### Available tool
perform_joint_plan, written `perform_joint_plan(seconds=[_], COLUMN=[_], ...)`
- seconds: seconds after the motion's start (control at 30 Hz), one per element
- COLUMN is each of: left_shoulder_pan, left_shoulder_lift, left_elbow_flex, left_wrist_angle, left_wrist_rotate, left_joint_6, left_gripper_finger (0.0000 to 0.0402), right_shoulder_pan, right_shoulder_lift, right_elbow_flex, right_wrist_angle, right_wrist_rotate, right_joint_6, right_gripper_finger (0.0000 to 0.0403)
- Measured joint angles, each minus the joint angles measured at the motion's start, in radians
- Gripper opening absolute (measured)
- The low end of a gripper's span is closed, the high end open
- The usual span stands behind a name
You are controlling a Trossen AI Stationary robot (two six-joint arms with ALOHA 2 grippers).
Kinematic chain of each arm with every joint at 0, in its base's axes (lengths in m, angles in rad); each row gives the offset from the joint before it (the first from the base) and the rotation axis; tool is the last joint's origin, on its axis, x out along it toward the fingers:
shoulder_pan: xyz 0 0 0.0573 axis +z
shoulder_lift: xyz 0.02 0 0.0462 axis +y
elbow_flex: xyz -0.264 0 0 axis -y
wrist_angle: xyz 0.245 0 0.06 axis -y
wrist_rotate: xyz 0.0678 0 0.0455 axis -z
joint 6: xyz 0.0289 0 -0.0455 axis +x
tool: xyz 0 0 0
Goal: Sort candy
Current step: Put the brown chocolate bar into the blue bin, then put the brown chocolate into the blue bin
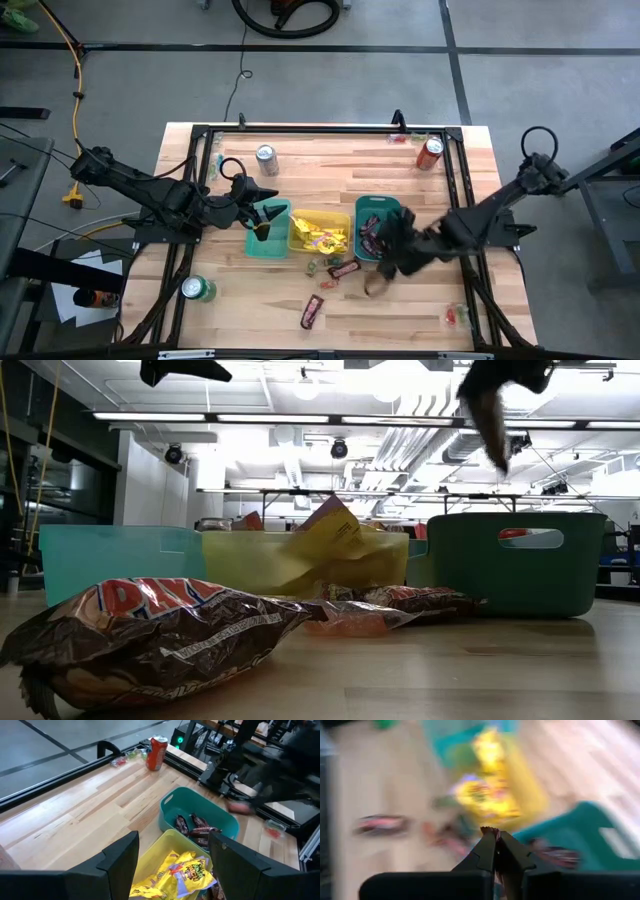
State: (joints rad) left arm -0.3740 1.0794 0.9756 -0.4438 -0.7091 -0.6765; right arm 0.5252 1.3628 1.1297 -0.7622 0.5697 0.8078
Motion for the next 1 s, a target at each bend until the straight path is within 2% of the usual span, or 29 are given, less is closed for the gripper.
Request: perform_joint_plan(seconds=[0.13,0.23,0.33,0.5,0.6,0.77,0.87,0.93,1.0], left_shoulder_pan=[0.0,0.0,0.0,0.0,0.0,0.0,0.0,0.0,0.0], left_shoulder_lift=[0.0,0.0,0.0,0.0,0.0,0.0,0.0,0.0,0.0], left_elbow_flex=[0.0,0.0,0.0,0.0,0.0,0.0,0.0,0.0,0.0], left_wrist_angle=[0.0,0.0,0.0,0.0,0.0,0.0,-0.001,-0.002,0.0], left_wrist_rotate=[0.006,0.013,0.013,0.013,0.014,0.019,0.019,0.025,0.025], left_joint_6=[0.0,0.0,-0.001,-0.001,0.002,0.006,0.006,0.006,0.006], left_gripper_finger=[0.0225,0.0225,0.0225,0.0225,0.0225,0.0225,0.0225,0.0225,0.0225], right_shoulder_pan=[-0.123,-0.193,-0.242,-0.269,-0.27,-0.174,-0.076,-0.017,0.023], right_shoulder_lift=[0.01,0.008,0.008,0.008,0.008,0.024,0.076,0.136,0.204], right_elbow_flex=[0.0,0.0,0.0,0.0,0.011,0.018,0.02,0.068,0.147], right_wrist_angle=[-0.097,-0.105,-0.107,-0.112,-0.075,0.297,0.423,0.417,0.321], right_wrist_rotate=[-0.032,-0.096,-0.176,-0.221,-0.278,-0.466,-0.45,-0.397,-0.345], right_joint_6=[0.022,0.006,-0.002,-0.006,-0.021,-0.06,-0.114,-0.189,-0.28], right_gripper_finger=[0.0013,0.0031,0.0075,0.0168,0.0208,0.0226,0.0226,0.0226,0.0226])
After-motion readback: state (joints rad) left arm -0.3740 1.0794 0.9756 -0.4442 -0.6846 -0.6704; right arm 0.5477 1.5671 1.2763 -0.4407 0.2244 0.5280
